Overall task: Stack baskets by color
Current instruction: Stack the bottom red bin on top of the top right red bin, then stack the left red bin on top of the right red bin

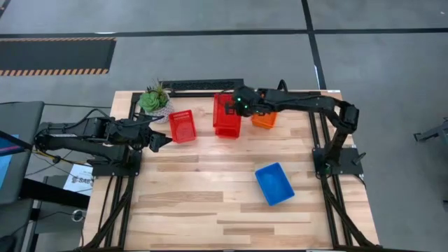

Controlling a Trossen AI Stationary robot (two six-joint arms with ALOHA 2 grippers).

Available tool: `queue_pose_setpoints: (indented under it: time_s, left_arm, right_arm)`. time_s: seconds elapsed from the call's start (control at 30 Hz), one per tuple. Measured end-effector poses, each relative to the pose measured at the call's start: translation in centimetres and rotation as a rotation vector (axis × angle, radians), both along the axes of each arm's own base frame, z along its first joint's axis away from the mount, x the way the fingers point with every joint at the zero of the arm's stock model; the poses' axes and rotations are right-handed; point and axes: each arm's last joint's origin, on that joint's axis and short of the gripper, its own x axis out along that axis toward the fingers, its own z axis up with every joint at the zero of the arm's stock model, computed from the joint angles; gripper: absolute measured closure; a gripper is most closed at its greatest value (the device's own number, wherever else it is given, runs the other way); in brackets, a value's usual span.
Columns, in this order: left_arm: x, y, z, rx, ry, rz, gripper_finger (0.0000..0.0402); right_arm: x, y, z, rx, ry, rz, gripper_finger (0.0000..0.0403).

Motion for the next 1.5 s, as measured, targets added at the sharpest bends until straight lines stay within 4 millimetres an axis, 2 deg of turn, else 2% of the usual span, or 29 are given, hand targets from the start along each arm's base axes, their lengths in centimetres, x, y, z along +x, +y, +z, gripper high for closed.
queue_pose_setpoints:
  time_s: [0.27,0.5,0.83,1.03,1.1,1.23,1.33,1.43,1.5]
  left_arm:
    - [0.0,0.0,0.0,0.000,0.000,0.000,0.0139]
    - [-0.2,0.0,0.1,0.003,-0.011,-0.002,0.0139]
    - [-0.8,0.1,0.4,0.001,-0.039,-0.001,0.0139]
    - [-0.9,0.1,0.4,0.001,-0.040,-0.001,0.0139]
    - [-0.9,0.1,0.4,0.001,-0.040,-0.001,0.0139]
    - [-0.9,0.1,0.4,0.001,-0.042,-0.001,0.0139]
    - [-0.9,0.1,0.4,0.001,-0.043,-0.001,0.0139]
    - [-1.0,0.1,0.4,0.001,-0.045,0.000,0.0139]
    - [-1.0,0.1,0.4,0.001,-0.045,0.000,0.0139]
  right_arm:
    - [0.7,1.0,-2.1,0.094,0.067,-0.020,0.0391]
    - [0.0,-0.2,-2.7,0.124,0.112,-0.050,0.0372]
    - [-0.1,-0.2,-2.9,0.178,0.114,-0.011,0.0311]
    - [-0.2,-0.3,-2.9,0.183,0.121,0.029,0.0261]
    - [-0.1,-0.1,-2.2,0.167,0.089,0.049,0.0242]
    - [0.7,0.8,1.5,0.072,-0.065,0.101,0.0211]
    - [2.0,1.6,3.2,0.012,-0.153,0.145,0.0202]
    - [4.0,2.4,3.9,-0.025,-0.246,0.182,0.0202]
    - [5.3,2.8,3.1,-0.032,-0.253,0.207,0.0208]
